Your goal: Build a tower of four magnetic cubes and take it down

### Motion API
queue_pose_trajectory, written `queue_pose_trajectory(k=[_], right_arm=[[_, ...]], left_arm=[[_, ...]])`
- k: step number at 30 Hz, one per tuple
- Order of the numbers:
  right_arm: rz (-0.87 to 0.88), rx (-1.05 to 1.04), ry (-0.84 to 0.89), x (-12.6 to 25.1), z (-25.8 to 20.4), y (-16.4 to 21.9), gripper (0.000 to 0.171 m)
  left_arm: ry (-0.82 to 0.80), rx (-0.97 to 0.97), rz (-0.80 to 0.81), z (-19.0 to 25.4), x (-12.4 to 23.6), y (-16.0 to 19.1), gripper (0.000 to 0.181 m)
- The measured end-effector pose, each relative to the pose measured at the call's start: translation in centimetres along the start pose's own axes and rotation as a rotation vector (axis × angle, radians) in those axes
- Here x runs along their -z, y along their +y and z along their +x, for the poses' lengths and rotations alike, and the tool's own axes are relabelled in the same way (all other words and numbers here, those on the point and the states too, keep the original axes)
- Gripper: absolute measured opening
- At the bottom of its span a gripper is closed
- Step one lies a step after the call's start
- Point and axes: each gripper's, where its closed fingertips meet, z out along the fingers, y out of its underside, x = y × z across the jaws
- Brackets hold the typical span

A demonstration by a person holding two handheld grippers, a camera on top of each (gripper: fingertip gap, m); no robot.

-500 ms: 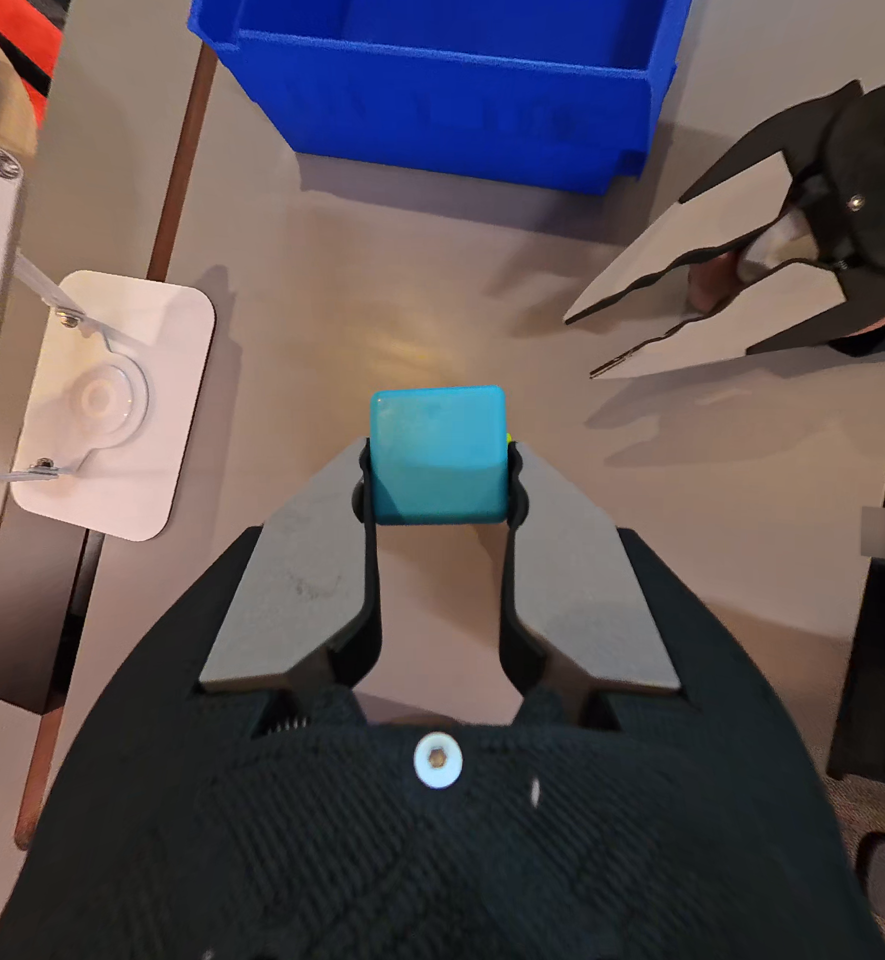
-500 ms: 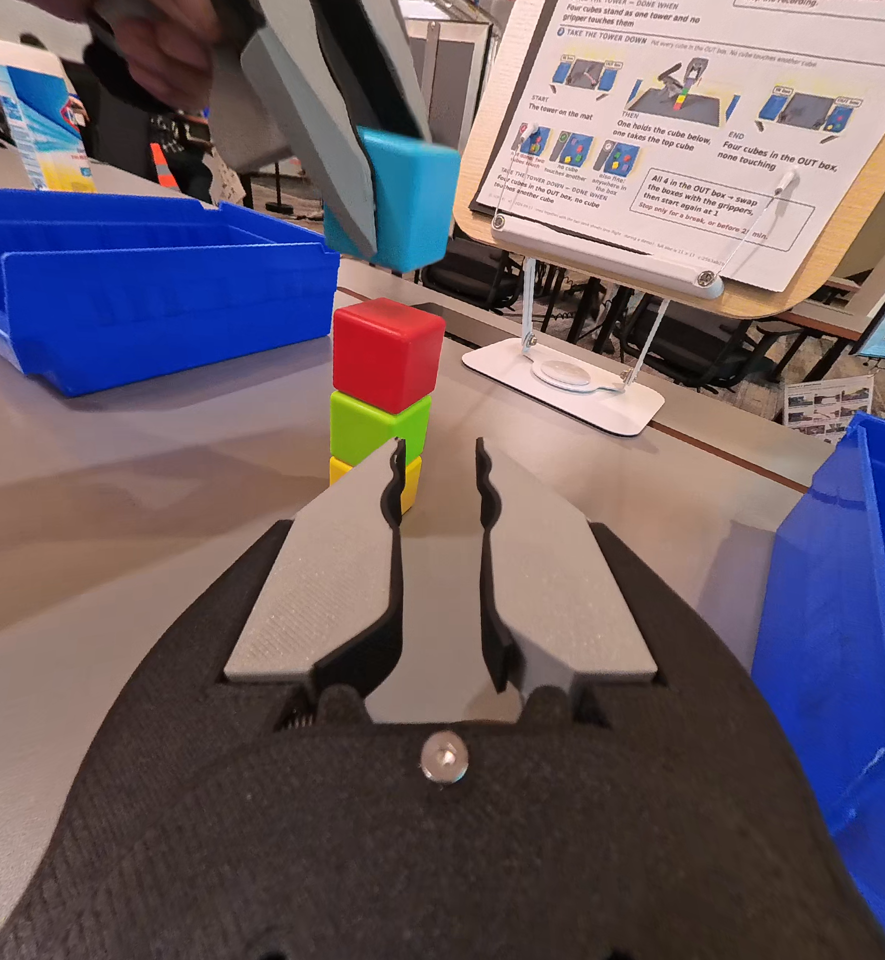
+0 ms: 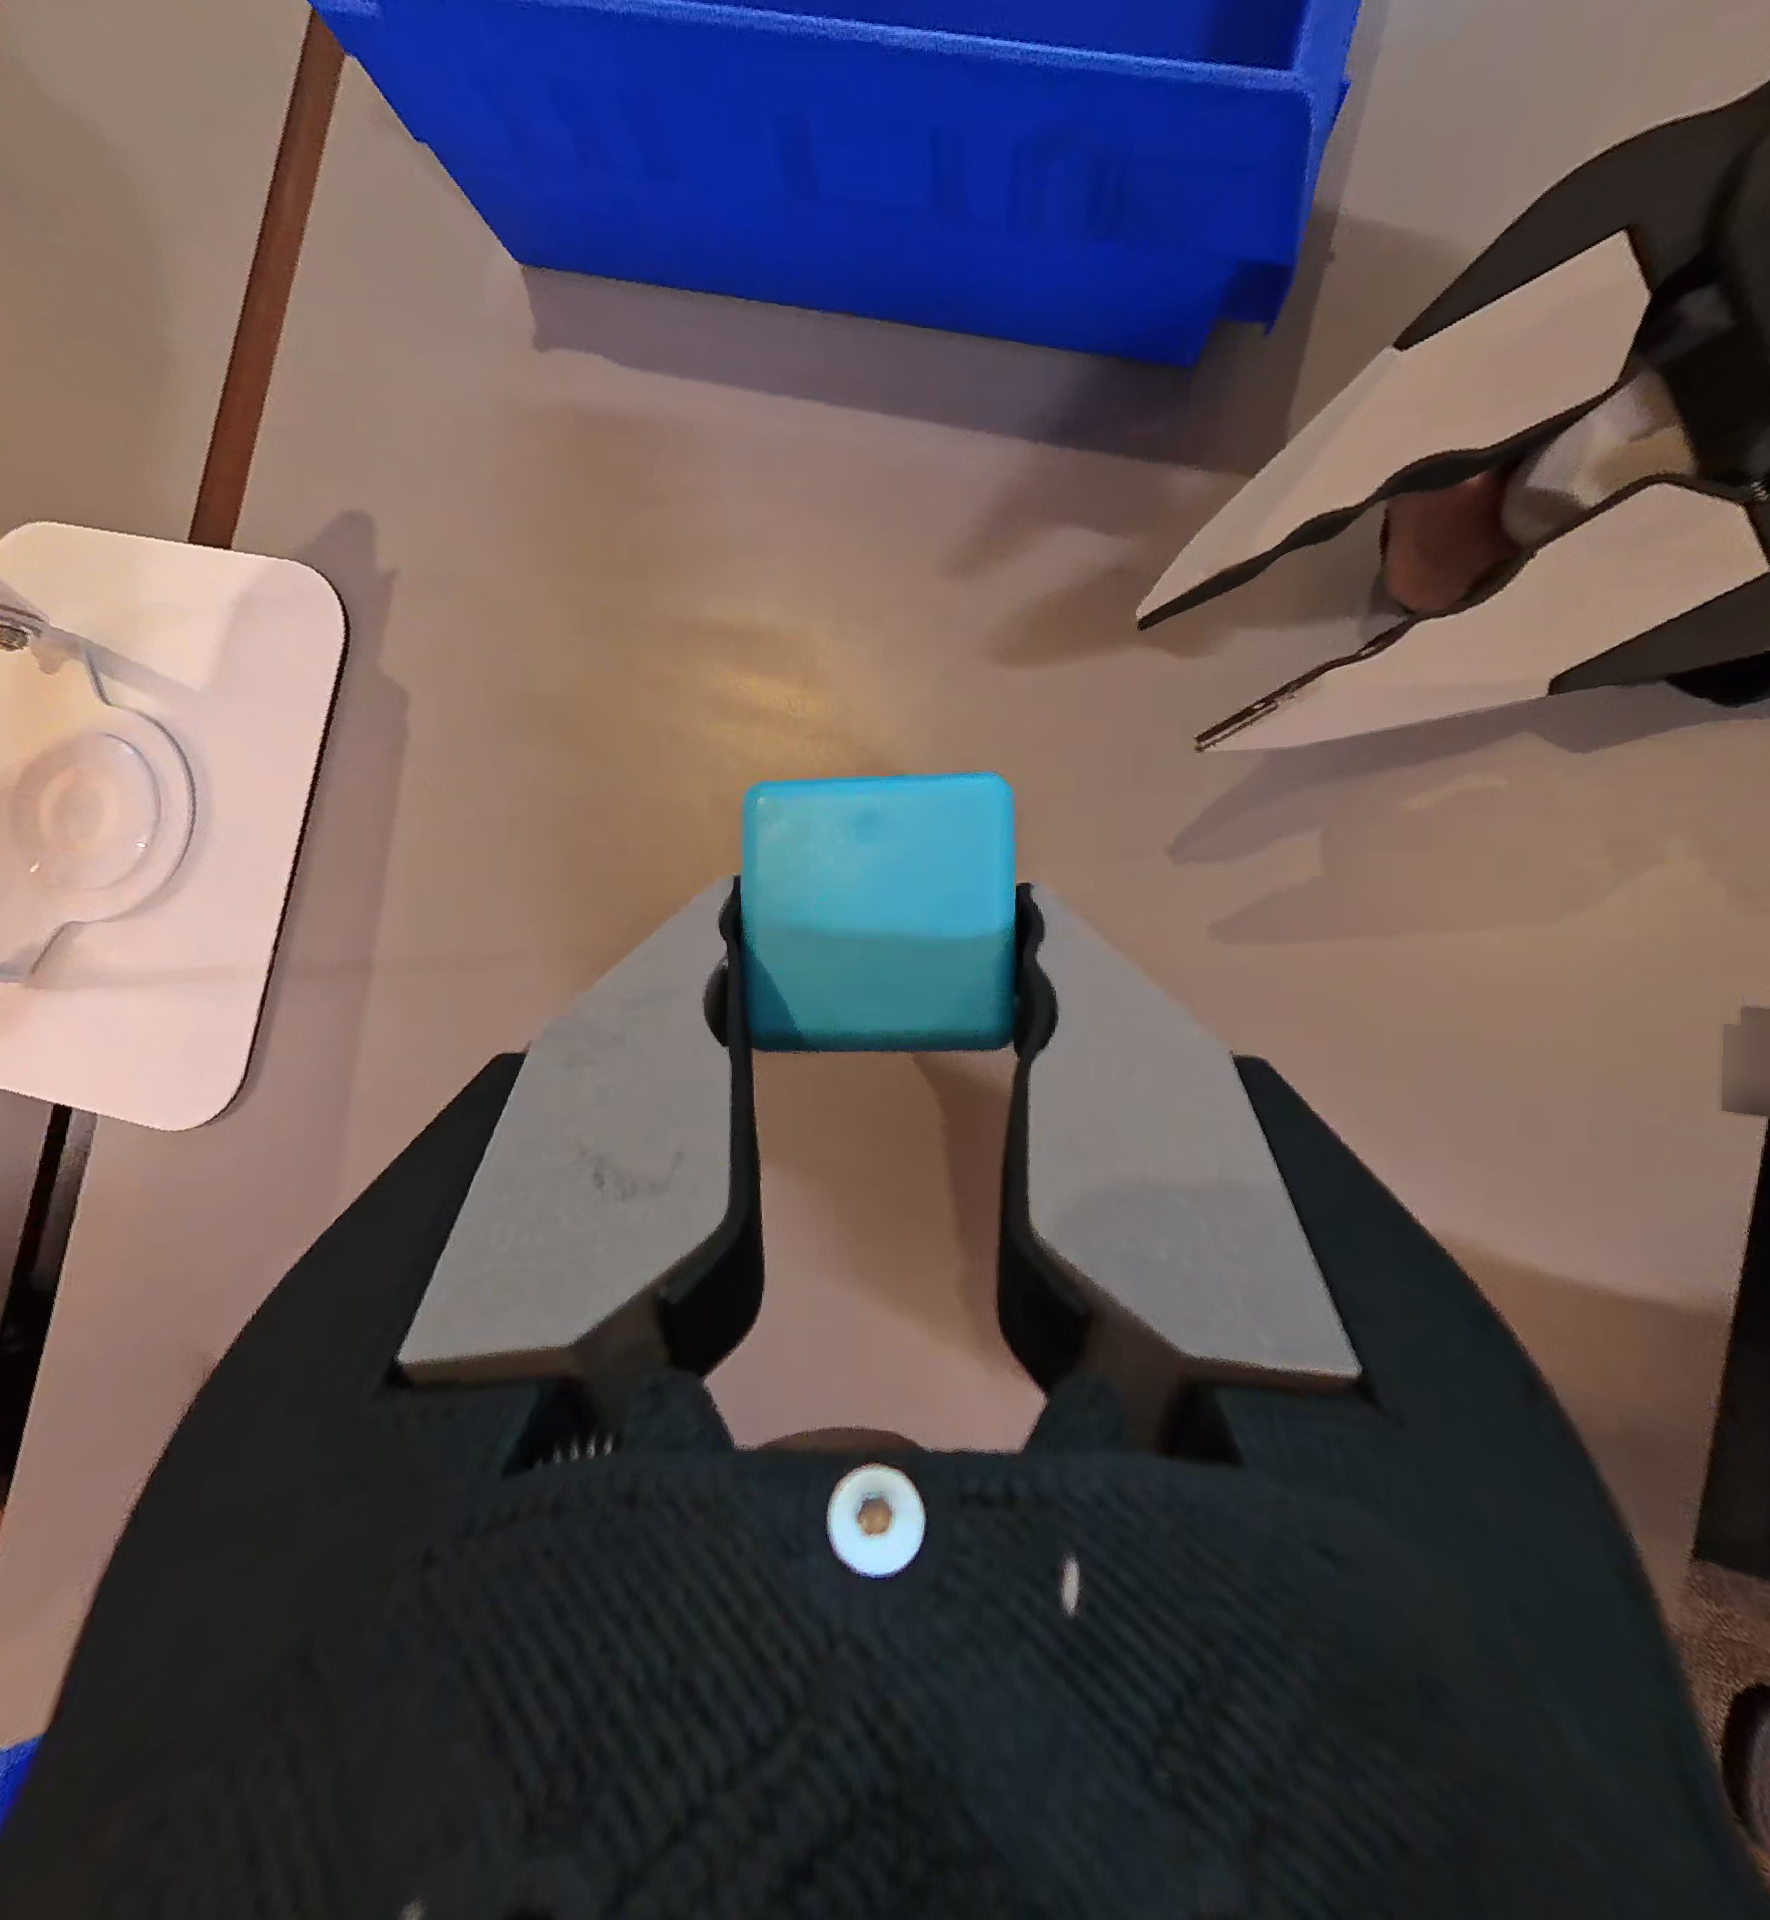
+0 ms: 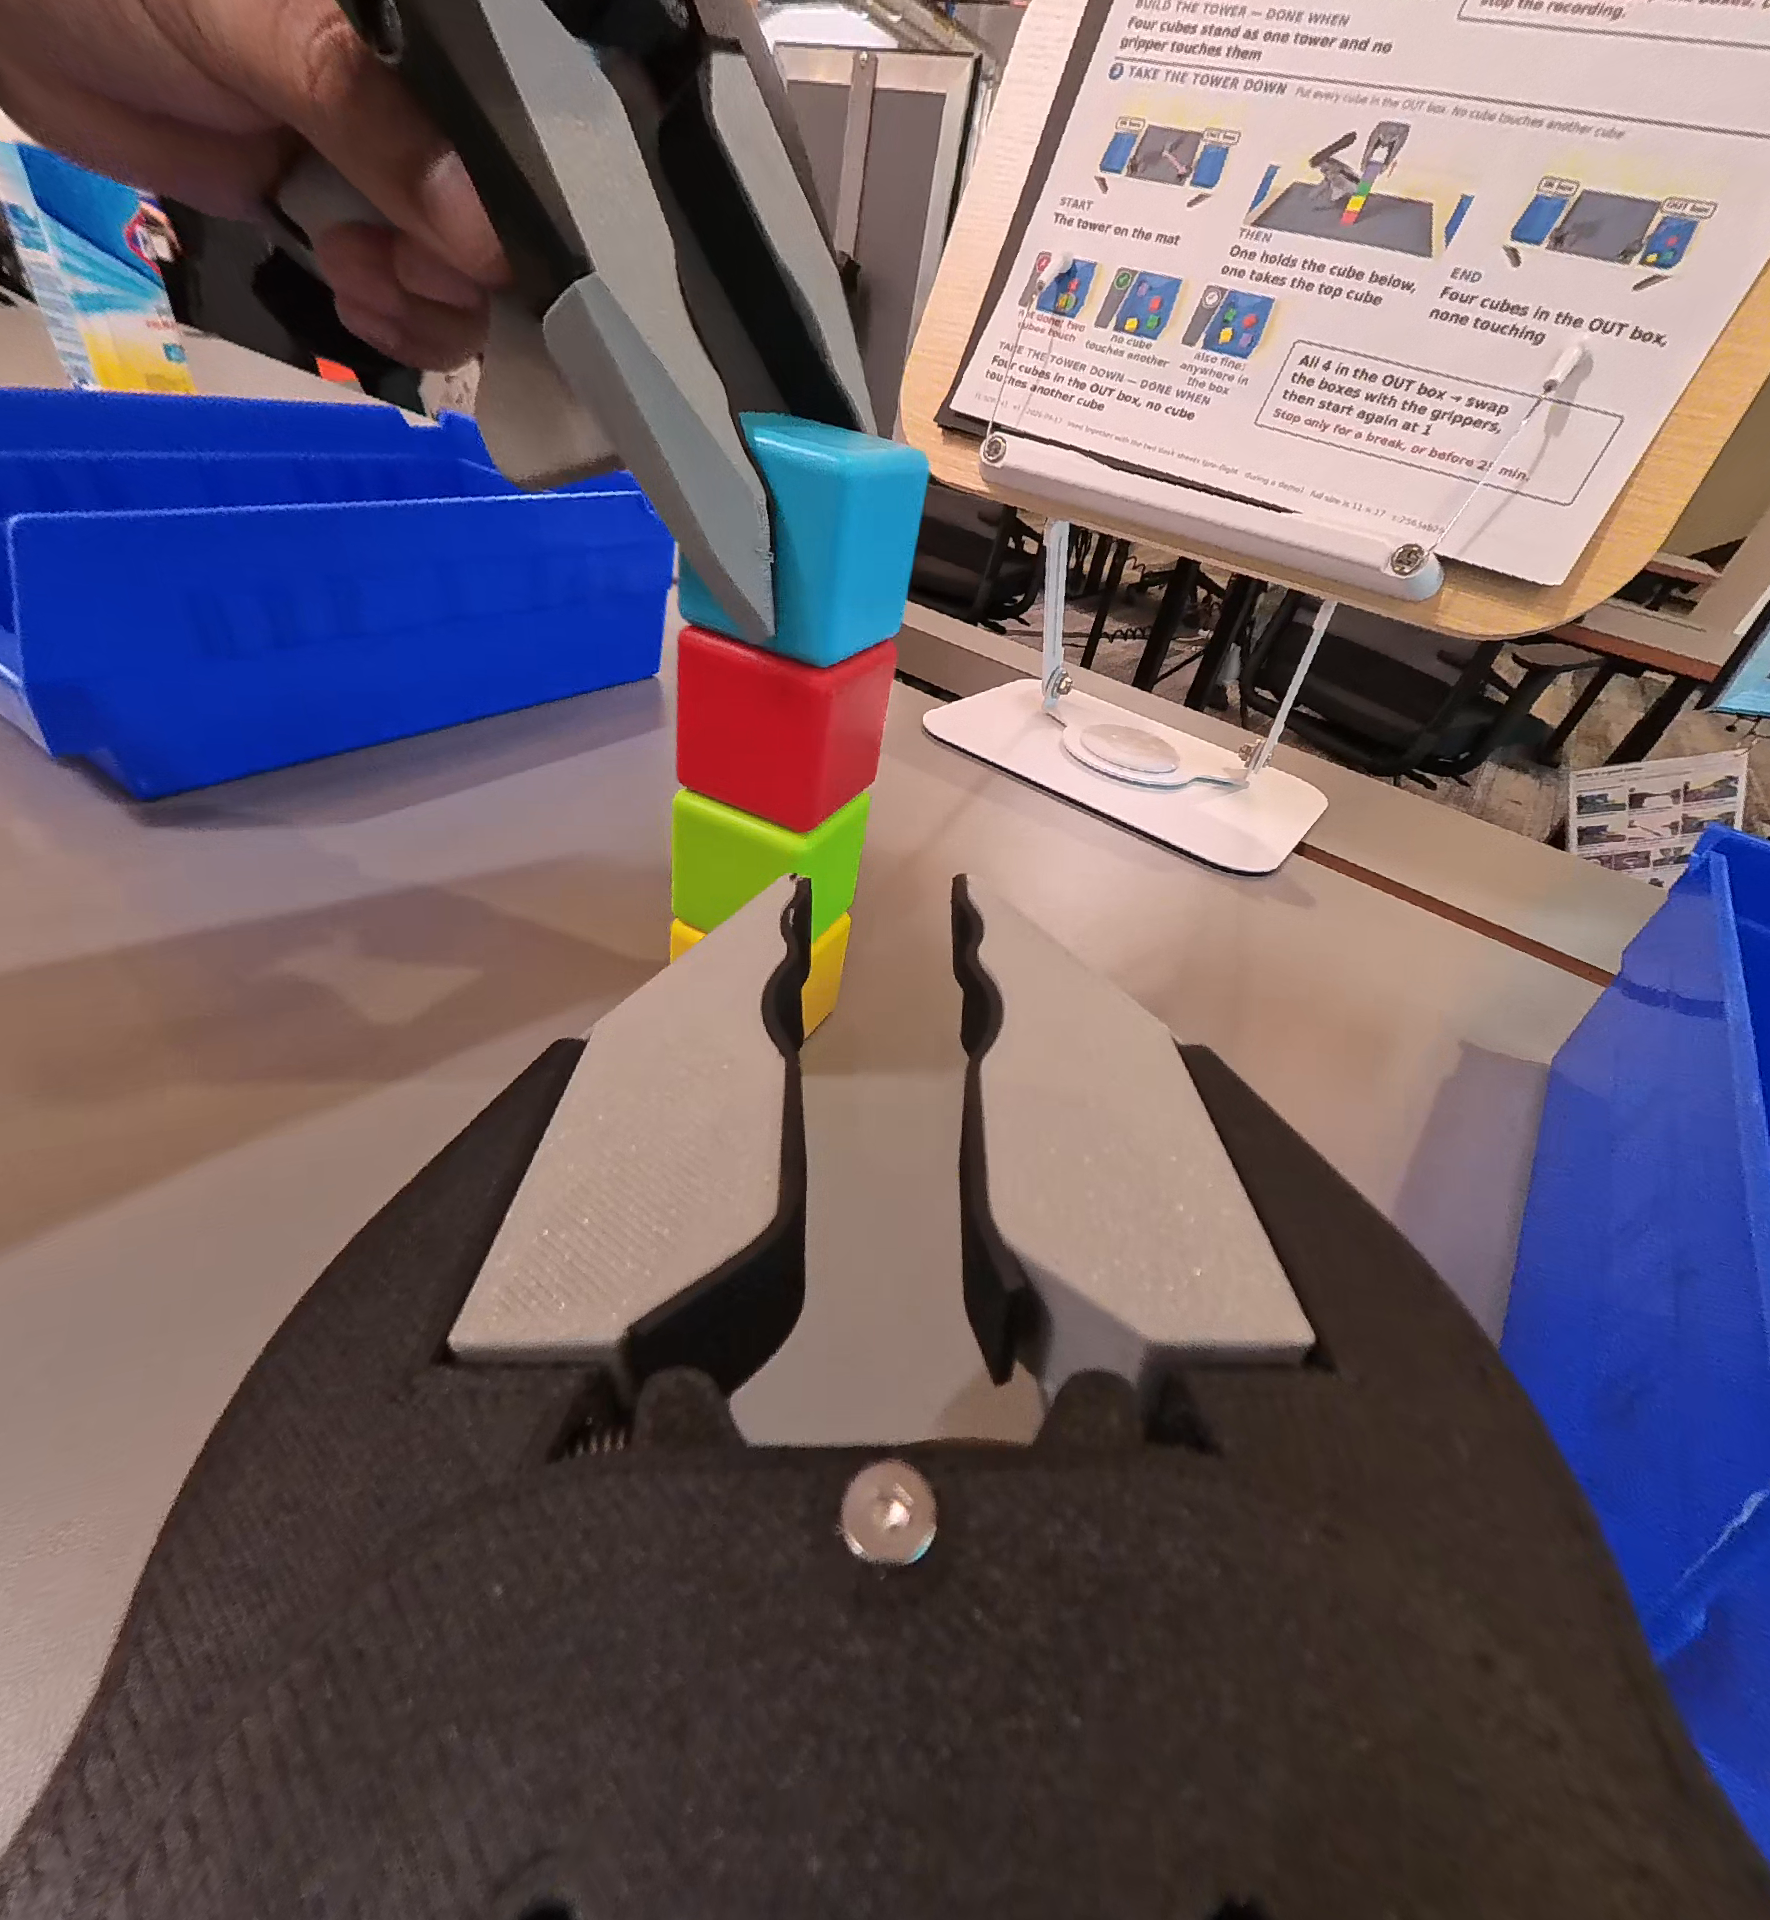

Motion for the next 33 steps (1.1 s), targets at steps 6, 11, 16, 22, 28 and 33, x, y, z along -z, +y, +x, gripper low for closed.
queue_pose_trajectory(k=[6,11,16,22,28,33], right_arm=[[-0.004,0.001,-0.004,-0.1,-0.1,0.1,0.024],[-0.009,0.005,-0.002,-0.1,-0.1,0.2,0.024],[-0.017,0.004,-0.008,-0.2,-0.2,0.4,0.025],[-0.023,0.009,-0.017,-0.3,-0.4,0.5,0.029],[-0.052,0.032,-0.027,-0.7,-0.9,1.1,0.034],[-0.079,0.027,-0.023,-0.9,-0.8,1.7,0.040]], left_arm=[[0.007,0.012,0.029,-0.1,0.0,-0.1,0.048],[-0.015,0.064,0.075,-0.4,0.2,-0.5,0.072],[-0.053,0.133,0.142,-0.6,1.9,-1.1,0.108],[-0.337,0.372,0.412,-1.9,7.3,-0.1,0.092],[-0.585,0.663,0.380,-0.9,7.0,9.2,0.093],[-0.620,0.719,0.303,0.8,2.7,12.6,0.092]])
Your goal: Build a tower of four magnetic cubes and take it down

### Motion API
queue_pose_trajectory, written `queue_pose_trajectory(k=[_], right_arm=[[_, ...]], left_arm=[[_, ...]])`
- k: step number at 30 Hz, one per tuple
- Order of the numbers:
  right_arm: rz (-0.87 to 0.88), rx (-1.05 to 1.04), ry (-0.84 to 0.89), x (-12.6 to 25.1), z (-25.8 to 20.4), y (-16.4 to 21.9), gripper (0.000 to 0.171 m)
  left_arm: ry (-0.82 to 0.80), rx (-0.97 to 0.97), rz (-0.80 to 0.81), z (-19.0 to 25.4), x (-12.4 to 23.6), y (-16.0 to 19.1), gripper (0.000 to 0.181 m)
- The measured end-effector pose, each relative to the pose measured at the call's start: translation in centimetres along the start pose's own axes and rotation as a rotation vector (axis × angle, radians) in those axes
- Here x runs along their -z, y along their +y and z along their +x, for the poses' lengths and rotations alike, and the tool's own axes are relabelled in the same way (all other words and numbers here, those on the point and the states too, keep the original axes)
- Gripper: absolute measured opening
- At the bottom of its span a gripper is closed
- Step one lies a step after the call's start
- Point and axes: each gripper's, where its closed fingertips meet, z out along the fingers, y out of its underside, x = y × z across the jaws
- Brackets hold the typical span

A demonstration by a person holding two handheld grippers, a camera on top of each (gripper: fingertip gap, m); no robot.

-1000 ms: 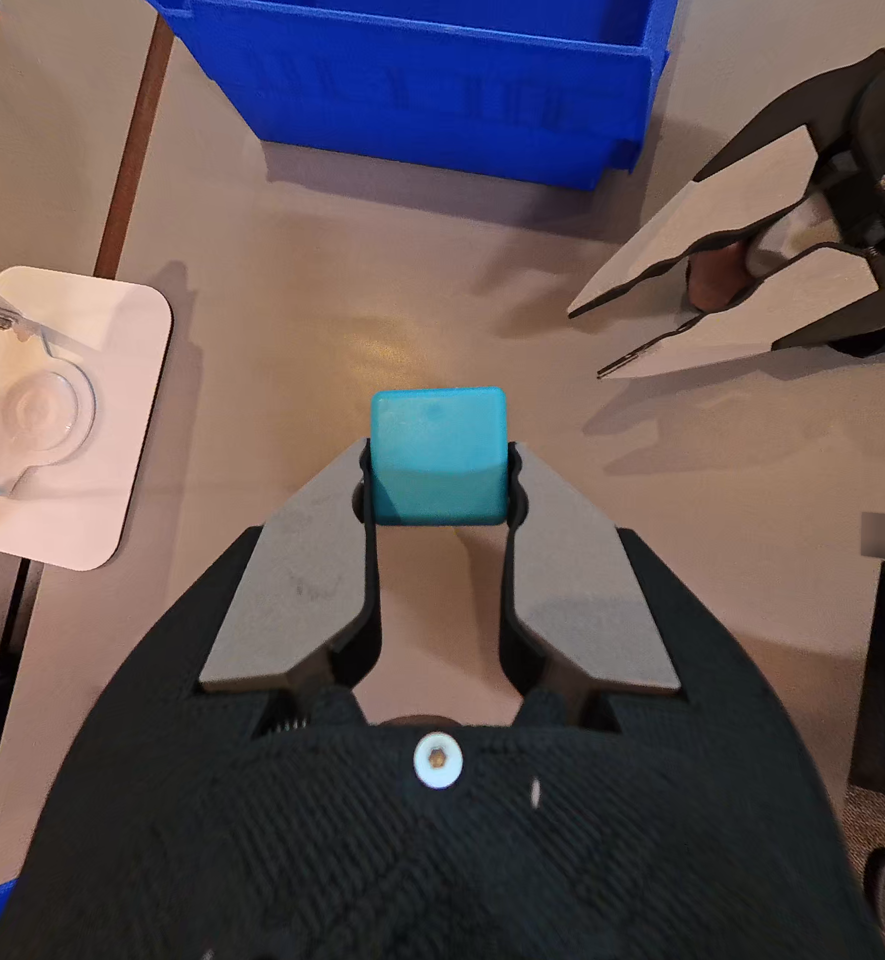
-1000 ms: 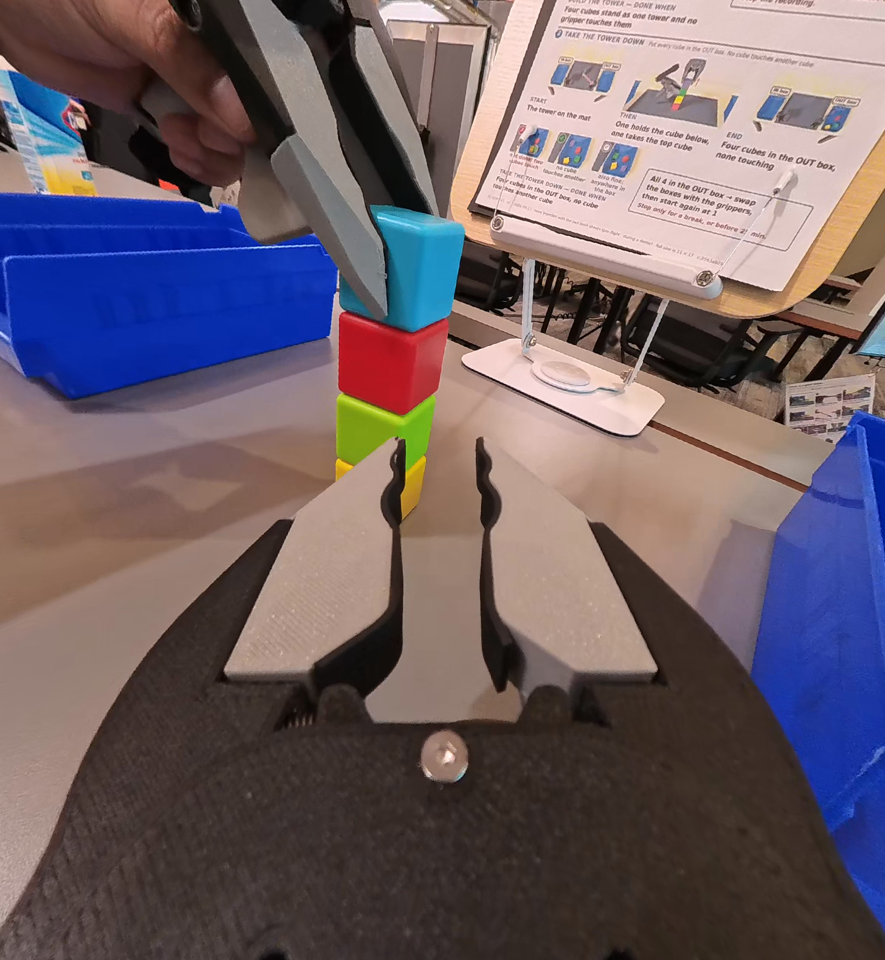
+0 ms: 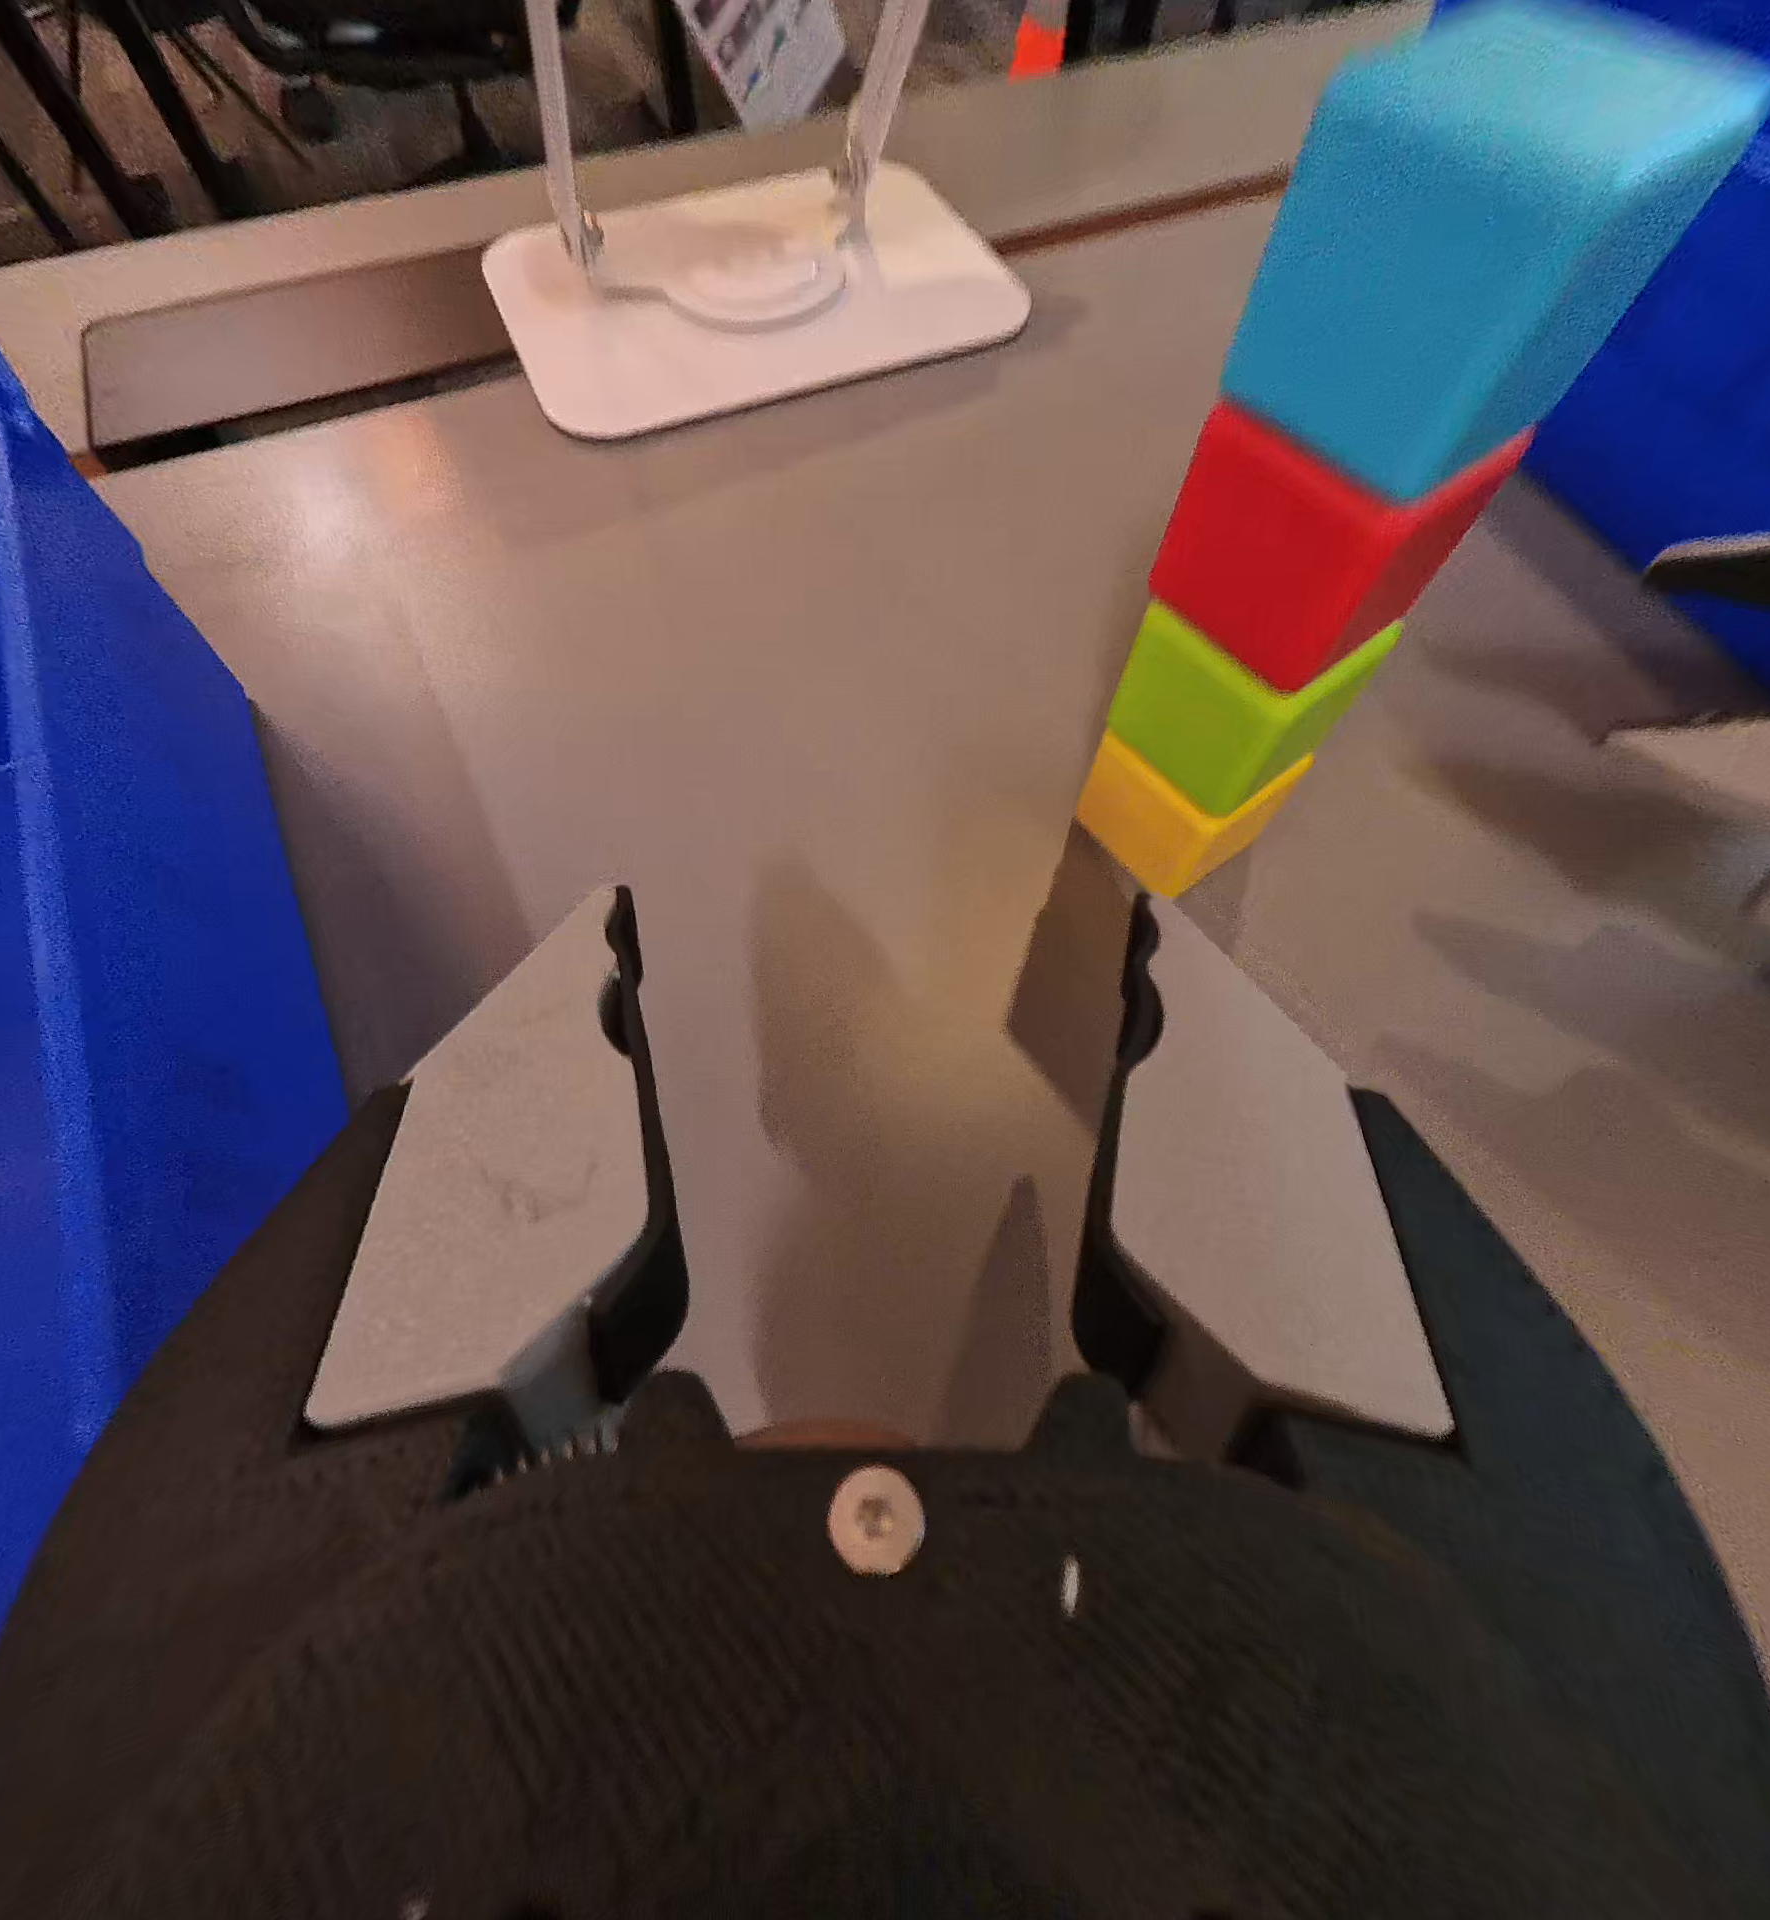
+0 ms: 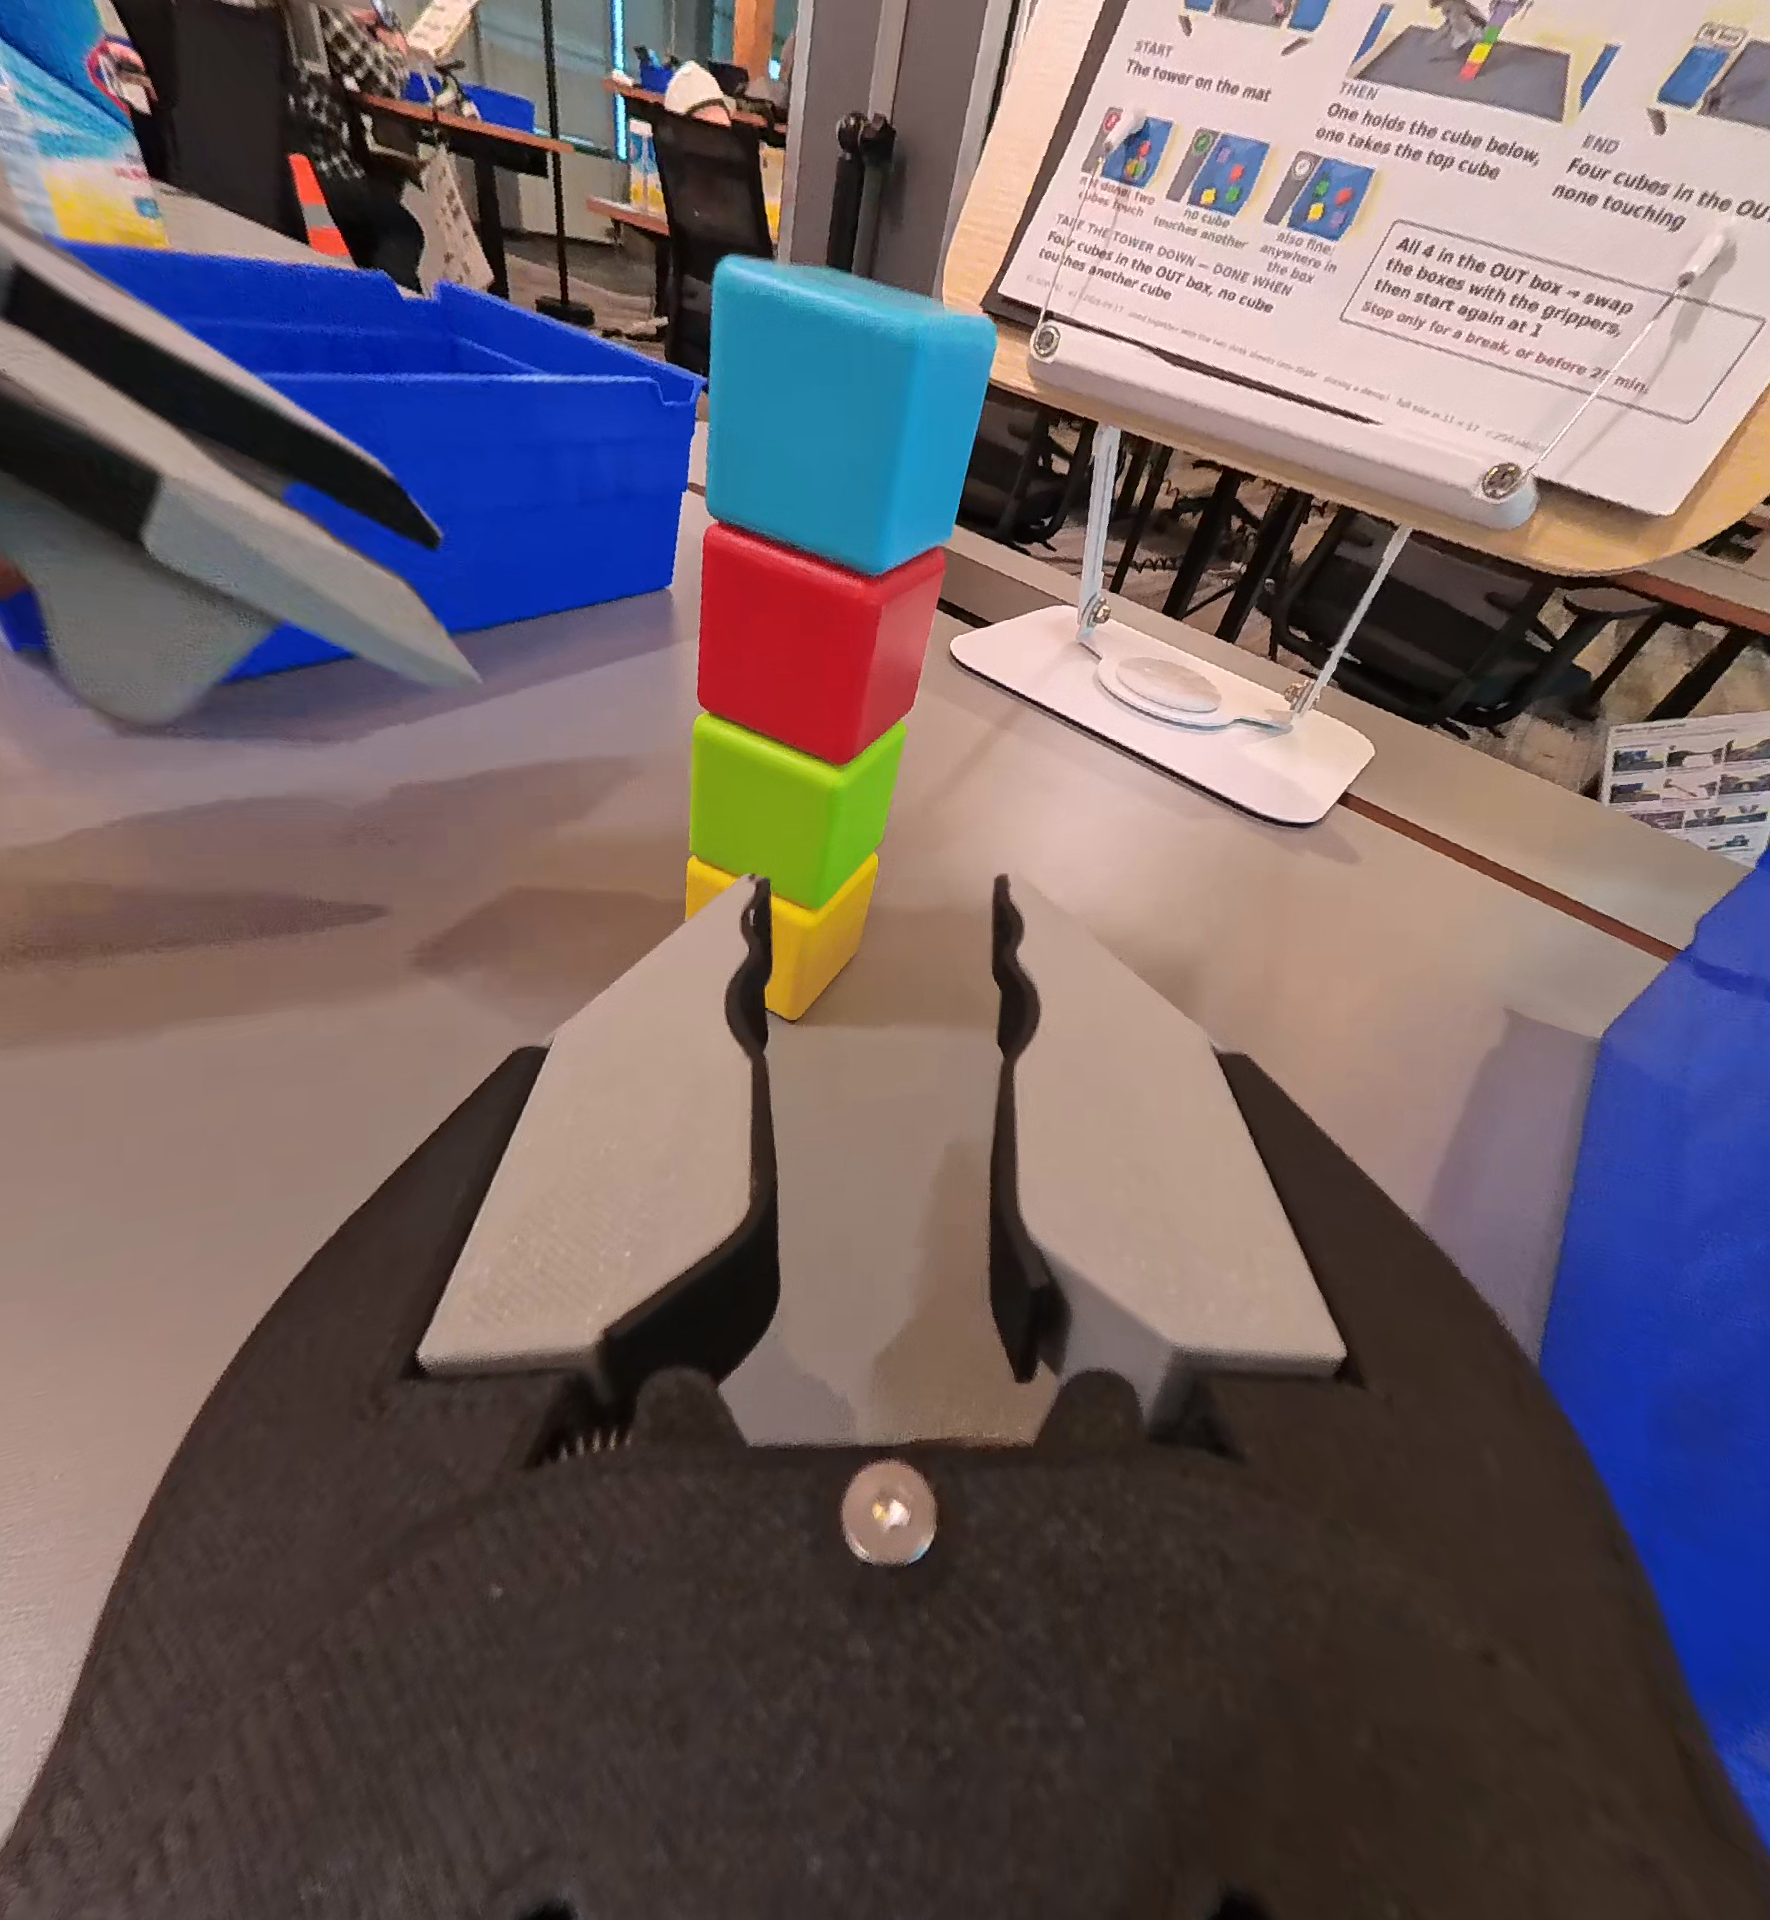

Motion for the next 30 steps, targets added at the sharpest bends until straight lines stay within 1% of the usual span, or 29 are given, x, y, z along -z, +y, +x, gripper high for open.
queue_pose_trajectory(k=[3,5,9,12,13,14,17,19,25,30], right_arm=[[-0.019,0.005,0.005,-0.2,0.0,0.4,0.043],[-0.014,0.012,0.015,0.0,0.0,0.3,0.043],[-0.018,0.013,0.014,-0.1,0.0,0.3,0.044],[-0.023,0.015,0.008,-0.2,-0.1,0.4,0.045],[-0.023,0.018,0.006,-0.2,-0.2,0.4,0.045],[-0.022,0.021,0.002,-0.2,-0.4,0.3,0.045],[-0.036,0.033,-0.001,-0.4,-0.6,0.5,0.046],[-0.045,0.037,0.000,-0.6,-0.7,0.6,0.046],[-0.059,0.016,0.013,-0.7,-0.4,0.8,0.049],[-0.087,0.000,0.023,-1.0,-0.5,1.1,0.055]], left_arm=[[-0.077,-0.079,-0.039,-0.2,-1.6,1.5,0.090],[-0.081,-0.106,-0.050,0.1,-2.4,2.0,0.085],[-0.113,-0.155,-0.034,-0.6,-3.1,2.5,0.083],[-0.090,-0.173,-0.044,-0.6,-3.9,3.8,0.072],[-0.076,-0.176,-0.087,-0.5,-4.1,4.6,0.066],[-0.071,-0.175,-0.115,-0.5,-4.2,5.1,0.067],[-0.068,-0.202,-0.099,-0.2,-4.1,4.9,0.066],[-0.066,-0.219,-0.122,0.0,-4.3,5.2,0.066],[-0.058,-0.165,-0.144,-0.5,-4.5,5.5,0.080],[-0.070,-0.150,-0.101,-0.7,-4.1,4.9,0.084]])
